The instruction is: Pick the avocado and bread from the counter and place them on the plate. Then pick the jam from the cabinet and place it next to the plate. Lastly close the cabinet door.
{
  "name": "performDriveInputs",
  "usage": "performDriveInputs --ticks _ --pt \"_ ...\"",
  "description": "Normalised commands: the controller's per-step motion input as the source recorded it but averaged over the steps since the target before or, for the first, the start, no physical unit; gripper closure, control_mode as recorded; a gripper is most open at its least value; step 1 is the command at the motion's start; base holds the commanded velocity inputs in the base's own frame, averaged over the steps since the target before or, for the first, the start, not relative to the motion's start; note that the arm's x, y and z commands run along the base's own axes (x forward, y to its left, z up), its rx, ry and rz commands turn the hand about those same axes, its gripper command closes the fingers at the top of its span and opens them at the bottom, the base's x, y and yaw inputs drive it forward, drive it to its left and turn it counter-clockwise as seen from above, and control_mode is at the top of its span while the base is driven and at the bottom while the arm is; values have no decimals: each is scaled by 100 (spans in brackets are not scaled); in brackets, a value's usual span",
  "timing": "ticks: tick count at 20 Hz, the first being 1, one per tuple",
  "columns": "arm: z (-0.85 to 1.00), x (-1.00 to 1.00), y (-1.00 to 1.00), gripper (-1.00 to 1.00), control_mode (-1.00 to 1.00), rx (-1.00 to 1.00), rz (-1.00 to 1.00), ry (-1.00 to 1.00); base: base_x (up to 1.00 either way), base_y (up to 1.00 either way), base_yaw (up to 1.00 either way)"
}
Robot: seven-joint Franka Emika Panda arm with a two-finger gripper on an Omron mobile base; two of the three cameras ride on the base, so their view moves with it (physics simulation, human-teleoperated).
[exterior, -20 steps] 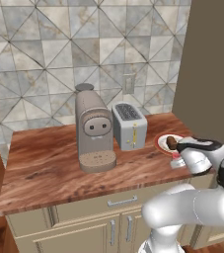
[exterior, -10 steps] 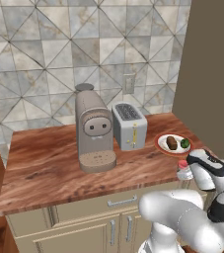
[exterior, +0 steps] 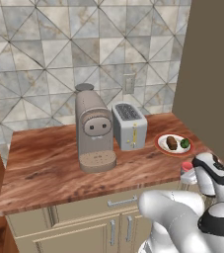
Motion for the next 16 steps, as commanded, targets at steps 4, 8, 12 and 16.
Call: performDriveInputs --ticks 4,8,12,16 --pt "0 0 0 -100 -100 0 0 -6 0 0 0" --pt "0 0 0 -100 -100 0 0 -6 0 0 0" --pt "0 0 0 -100 -100 0 0 -7 0 0 0" --pt "0 -2 0 -100 -100 0 0 -3 0 0 0"
